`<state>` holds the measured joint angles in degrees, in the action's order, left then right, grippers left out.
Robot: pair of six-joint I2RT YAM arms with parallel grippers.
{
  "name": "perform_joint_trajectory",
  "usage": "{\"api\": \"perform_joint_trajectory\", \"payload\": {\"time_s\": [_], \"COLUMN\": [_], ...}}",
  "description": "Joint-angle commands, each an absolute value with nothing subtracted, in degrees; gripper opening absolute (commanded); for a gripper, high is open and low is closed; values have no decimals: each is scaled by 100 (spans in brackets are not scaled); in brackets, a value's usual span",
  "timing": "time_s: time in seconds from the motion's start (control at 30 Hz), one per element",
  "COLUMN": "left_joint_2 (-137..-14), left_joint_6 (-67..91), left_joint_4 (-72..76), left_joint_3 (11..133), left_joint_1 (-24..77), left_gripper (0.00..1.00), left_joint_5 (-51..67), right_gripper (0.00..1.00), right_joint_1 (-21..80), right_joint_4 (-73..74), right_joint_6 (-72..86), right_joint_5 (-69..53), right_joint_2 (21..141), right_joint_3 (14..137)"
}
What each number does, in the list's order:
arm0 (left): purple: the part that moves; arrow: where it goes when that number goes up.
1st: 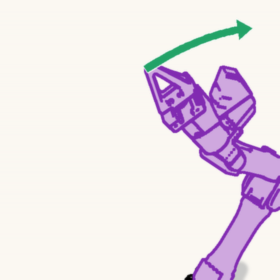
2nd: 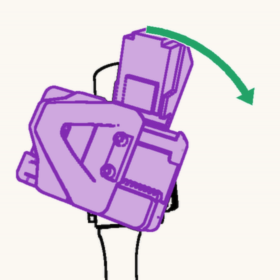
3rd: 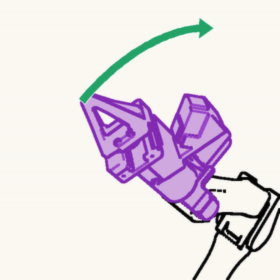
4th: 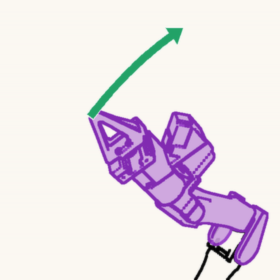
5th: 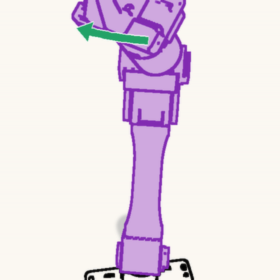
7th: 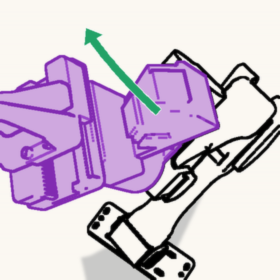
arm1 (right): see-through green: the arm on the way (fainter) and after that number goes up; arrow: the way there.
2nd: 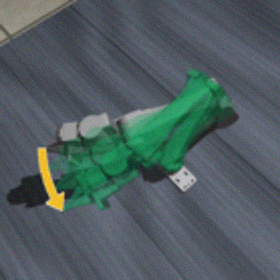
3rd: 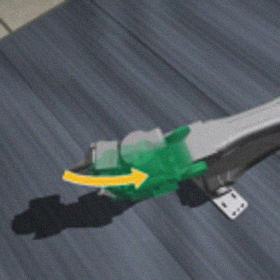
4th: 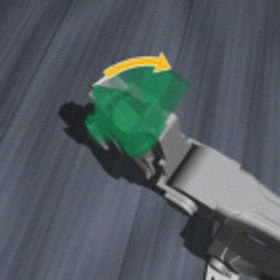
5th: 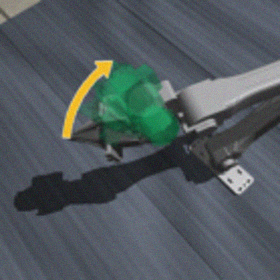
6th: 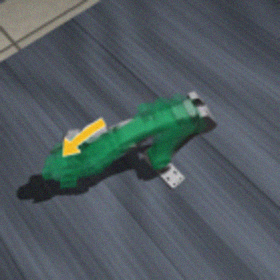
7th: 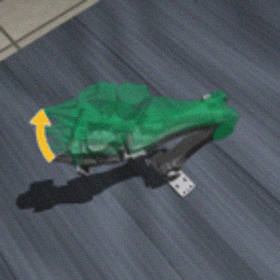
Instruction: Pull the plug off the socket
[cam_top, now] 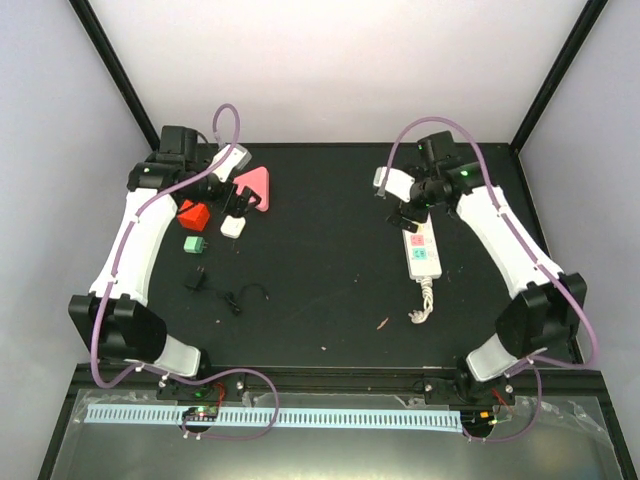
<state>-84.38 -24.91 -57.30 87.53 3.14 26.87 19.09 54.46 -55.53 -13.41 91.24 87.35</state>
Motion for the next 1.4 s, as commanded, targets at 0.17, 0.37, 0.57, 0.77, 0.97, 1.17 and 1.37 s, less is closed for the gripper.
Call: {"api": "perform_joint_trajectory", "payload": {"time_s": [0.17,0.37,0.57,0.77,0.97,1.17,1.37], "left_joint_2": [-7996,-7581,-7374,-6967,-6737,-6533,-6261], "left_joint_6": [-1161,-978,-1315,-1254,-1125,-1094,-1233], "left_joint_4": [-4387,-3965,-4122,-3721,-3348,-3248,-3135], "left_joint_3": [8399,7405,6610,5809,5356,5247,4936], "left_joint_1": [441,448,457,457,452,457,453], "left_gripper": [99,99,99,99,99,99,99], "left_joint_5": [2689,2358,1615,1416,1425,1483,1564], "right_gripper": [100,100,100,100,100,100,100], "right_joint_1": [1304,868,531,505,434,417,422], "right_joint_4": [4502,2844,2278,1941,1839,1758,1698], "right_joint_6": [-3713,-2320,-1312,-928,-843,-785,-774], "right_joint_5": [-2204,-2193,-2182,-2141,-2068,-2093,-2277], "right_joint_2": [7602,6285,5325,5061,4886,4850,4776], "right_joint_3": [8229,6449,4966,4243,4062,3993,3842]}}
